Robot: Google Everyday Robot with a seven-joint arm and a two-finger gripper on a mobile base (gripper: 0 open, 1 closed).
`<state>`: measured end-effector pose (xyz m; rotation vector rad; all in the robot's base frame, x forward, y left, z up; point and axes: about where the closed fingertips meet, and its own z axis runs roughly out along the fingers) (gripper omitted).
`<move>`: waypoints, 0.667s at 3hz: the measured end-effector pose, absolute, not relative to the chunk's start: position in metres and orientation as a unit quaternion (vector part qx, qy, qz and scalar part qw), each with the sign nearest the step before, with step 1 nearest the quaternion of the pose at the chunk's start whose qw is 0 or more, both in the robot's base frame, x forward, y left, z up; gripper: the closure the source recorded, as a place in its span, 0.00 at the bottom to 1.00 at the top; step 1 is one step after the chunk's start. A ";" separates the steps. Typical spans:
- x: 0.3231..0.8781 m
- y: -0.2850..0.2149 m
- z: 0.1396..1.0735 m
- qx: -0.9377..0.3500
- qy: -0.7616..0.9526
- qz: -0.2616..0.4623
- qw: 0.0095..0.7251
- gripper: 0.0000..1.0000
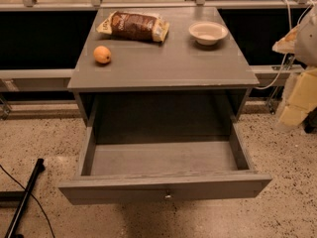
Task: Place orange into top drawer
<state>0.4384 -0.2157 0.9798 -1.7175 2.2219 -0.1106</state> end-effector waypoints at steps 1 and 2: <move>0.438 -0.216 0.980 -0.603 0.780 -0.039 0.165 0.00; 0.446 -0.199 0.986 -0.619 0.759 -0.021 0.202 0.00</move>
Offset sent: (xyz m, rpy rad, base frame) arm 0.0201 0.0465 0.0134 0.1862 -0.1003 0.1684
